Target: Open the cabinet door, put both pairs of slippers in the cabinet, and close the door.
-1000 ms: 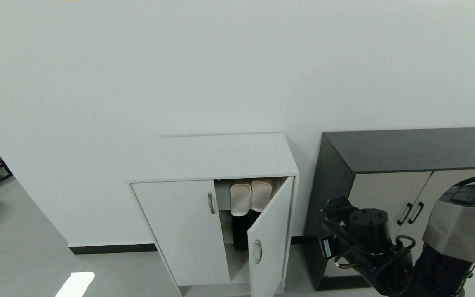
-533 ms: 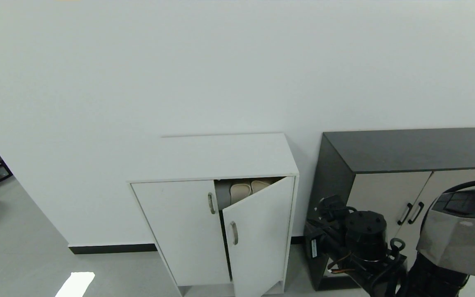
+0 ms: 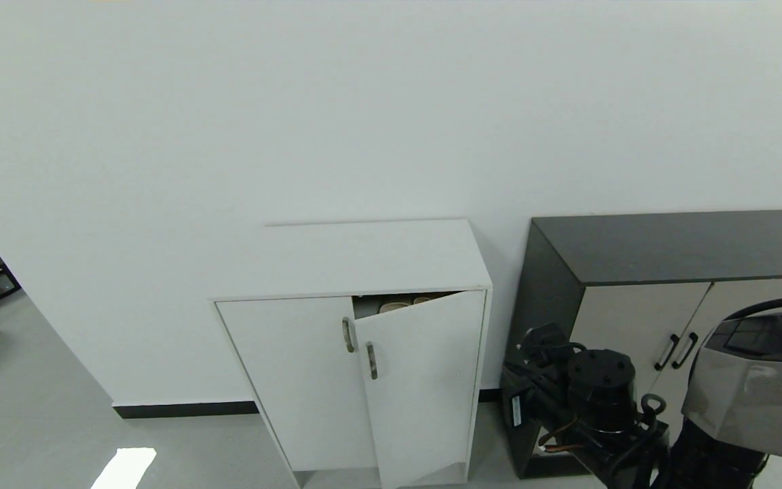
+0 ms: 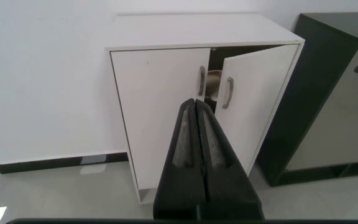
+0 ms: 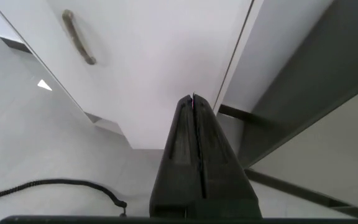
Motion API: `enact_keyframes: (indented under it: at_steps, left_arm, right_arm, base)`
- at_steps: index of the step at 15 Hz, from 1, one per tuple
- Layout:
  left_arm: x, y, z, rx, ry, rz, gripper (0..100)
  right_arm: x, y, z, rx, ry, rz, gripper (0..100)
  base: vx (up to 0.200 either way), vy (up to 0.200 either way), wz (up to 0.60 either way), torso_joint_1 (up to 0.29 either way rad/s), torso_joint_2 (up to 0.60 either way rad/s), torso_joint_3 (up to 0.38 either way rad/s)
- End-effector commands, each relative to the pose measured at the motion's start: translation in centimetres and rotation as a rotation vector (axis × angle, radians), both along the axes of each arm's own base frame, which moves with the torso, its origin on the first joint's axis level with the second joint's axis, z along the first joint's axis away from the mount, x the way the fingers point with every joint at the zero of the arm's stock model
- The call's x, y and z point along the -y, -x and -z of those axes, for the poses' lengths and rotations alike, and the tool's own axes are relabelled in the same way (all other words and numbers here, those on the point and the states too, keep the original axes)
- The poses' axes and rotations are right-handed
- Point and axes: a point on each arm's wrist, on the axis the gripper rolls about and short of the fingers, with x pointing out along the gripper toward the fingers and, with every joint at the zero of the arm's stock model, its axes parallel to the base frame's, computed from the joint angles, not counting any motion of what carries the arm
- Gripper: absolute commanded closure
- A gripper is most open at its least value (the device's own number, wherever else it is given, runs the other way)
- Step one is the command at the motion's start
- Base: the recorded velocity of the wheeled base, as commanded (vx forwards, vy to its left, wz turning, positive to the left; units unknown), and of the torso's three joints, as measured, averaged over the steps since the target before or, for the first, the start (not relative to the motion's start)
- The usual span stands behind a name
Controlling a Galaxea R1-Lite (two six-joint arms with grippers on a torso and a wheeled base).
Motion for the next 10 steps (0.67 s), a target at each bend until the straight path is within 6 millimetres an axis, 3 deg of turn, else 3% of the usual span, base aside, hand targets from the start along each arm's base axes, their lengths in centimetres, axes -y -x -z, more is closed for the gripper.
enact_keyframes:
  at_steps: [1, 5, 10]
  left_arm:
    - [0.0, 0.0, 0.0, -0.001, 0.000, 0.000, 100]
    - [0.0, 0.0, 0.0, 0.001, -0.004, 0.001, 100]
    - [0.0, 0.0, 0.0, 0.000, -0.004, 0.001, 100]
  right_arm:
    - [-0.4, 0.2, 0.0, 0.004, -0.012, -0.018, 100]
    - [-3.2, 1.6, 1.8, -0.011, -0.139, -0.191, 100]
    - [-3.8, 2.2, 2.9, -0.047, -0.131, -0.244, 100]
  base:
    - [0.000, 0.000, 0.00, 0.000, 0.00, 0.000]
    - [0.000, 0.000, 0.00, 0.000, 0.00, 0.000]
    - [0.200, 0.000, 0.00, -0.004, 0.00, 0.005]
